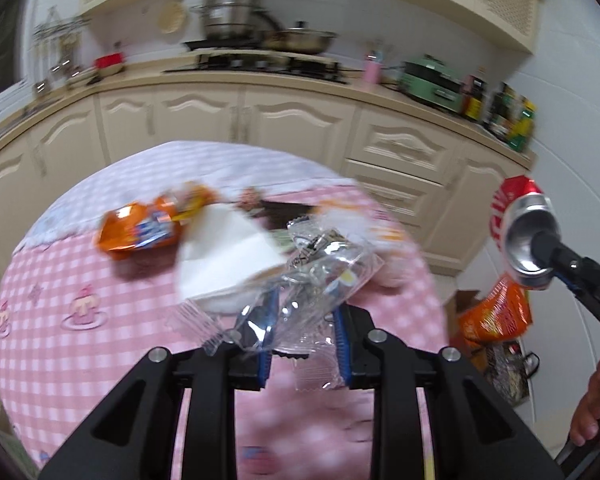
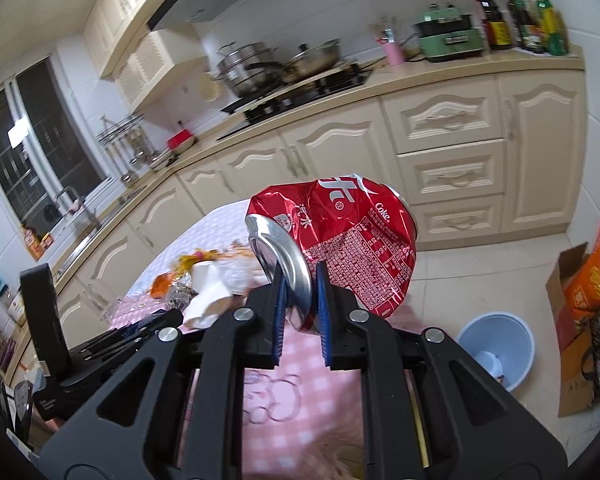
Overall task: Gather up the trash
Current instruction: 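Carry the can and wrapper over the blue bin and release both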
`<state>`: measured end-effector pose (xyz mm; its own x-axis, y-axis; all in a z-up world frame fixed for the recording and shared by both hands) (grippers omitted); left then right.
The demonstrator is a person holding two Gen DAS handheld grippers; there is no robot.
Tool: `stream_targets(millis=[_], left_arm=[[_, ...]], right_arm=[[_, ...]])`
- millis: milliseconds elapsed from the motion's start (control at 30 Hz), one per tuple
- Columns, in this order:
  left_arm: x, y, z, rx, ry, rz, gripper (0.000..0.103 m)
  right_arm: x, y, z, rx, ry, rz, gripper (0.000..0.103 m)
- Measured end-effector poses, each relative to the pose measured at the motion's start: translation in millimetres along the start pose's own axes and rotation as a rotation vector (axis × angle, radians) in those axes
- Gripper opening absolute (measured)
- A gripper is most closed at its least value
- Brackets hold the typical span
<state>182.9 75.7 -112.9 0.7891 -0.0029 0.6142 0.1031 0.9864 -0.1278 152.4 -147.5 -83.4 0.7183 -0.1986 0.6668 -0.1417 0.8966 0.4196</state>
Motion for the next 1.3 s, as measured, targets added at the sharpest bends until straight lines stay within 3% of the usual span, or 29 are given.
stream_targets(millis=[233,600,933,1100,1200,1233,1267,1300], left_arm=[[-2.8,-91.5,-14.3,-0.097,0.027,-0.165,0.025],[-34.4,-221.4,-78.6,-0.207,0.194,-0.372,0.025],[-59.5,-297.9,-168.6,-0.204,0.375,-0.457,0.025],[-56.4,-321.4,-203.6,-0.191,0.404,-0.470,0.025],[-52.6,-332.0,-217.0,-0.164,0.392,-0.494,0.034],[-52.9,-332.7,-222.5,-0.130,0.407,-0.490,0.053],[-51.4,-330.9,-228.8,-0.118,0.424,-0.473,0.061],[-50.2,-330.0,-231.5,-0.128,0.431,-0.460,0.061]], right_arm=[[-11.0,-69.1,29.6,-0.087,-0.024,-0.111,0.015],[-45.6,-189.6,63.2,-0.251,-0.018,-0.308,0.015],[-75.3,-281.7,56.4,-0.320,0.044,-0.484,0.015],[-84.4,-314.0,41.3,-0.333,0.102,-0.528,0.015],[-86.7,-325.2,29.5,-0.328,0.131,-0.539,0.015],[-87.6,-327.6,25.7,-0.325,0.140,-0.542,0.015],[-88.9,-331.0,20.0,-0.320,0.154,-0.545,0.015],[-89.1,-332.5,16.5,-0.317,0.162,-0.546,0.015]])
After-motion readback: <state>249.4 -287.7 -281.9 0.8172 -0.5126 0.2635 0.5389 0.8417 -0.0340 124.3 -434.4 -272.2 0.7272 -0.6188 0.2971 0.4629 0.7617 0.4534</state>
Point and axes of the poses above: each gripper's, at about its wrist camera, not at the fingertips, and z roughly against the way its jaws point, y to its left, x to its top, the point moved 6 cm from there along -z, roughly the way its jaws point, and after that the axes turned 10 degrees about y, right-handed, at the moved point
